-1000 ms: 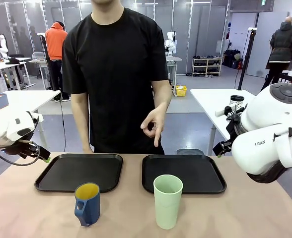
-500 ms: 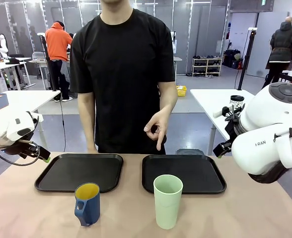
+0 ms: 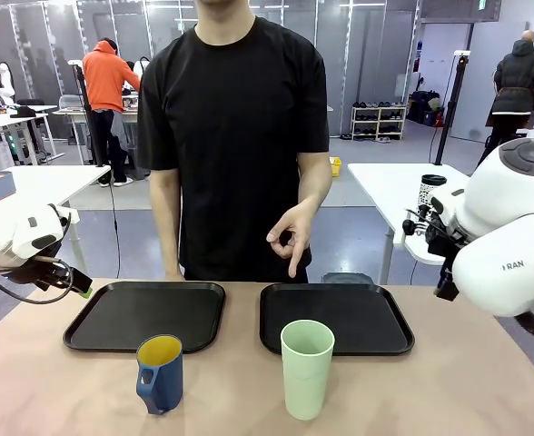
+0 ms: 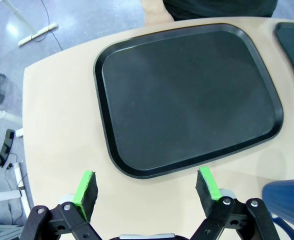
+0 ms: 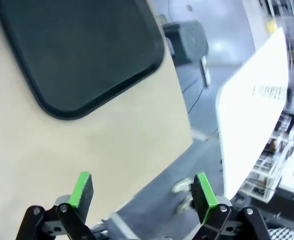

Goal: Sort and store the cups by type.
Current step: Pick up the Reusable plastic cup.

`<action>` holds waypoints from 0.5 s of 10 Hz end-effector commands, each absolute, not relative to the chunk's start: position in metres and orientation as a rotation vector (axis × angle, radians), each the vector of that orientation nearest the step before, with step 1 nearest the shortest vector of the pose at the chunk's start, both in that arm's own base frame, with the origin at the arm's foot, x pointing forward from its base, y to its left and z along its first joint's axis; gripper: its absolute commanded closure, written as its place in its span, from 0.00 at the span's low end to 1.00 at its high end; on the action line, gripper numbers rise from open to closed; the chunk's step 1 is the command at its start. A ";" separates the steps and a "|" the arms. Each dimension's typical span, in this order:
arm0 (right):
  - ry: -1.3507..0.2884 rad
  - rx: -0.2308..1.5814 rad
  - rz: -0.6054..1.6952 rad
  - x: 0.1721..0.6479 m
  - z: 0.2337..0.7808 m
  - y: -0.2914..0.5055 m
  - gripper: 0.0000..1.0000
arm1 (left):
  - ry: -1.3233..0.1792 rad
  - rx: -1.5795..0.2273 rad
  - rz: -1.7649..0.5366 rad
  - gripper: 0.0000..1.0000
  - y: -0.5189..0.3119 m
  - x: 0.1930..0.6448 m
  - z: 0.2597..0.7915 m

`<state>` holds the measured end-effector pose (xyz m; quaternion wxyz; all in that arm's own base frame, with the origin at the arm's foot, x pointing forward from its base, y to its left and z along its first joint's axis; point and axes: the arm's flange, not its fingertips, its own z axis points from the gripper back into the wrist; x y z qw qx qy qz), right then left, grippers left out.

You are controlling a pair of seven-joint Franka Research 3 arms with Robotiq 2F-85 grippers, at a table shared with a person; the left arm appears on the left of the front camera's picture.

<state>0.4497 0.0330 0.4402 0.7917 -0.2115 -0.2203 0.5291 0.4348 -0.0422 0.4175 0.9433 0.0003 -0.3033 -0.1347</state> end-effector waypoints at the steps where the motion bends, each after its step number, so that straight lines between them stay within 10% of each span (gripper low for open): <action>1: -0.490 -0.373 1.361 0.452 0.449 0.027 0.00 | -0.619 0.000 -0.273 0.00 -0.041 0.435 0.418; 5: -0.472 -0.400 1.367 0.450 0.436 0.045 0.00 | -0.619 0.000 -0.273 0.00 -0.041 0.435 0.418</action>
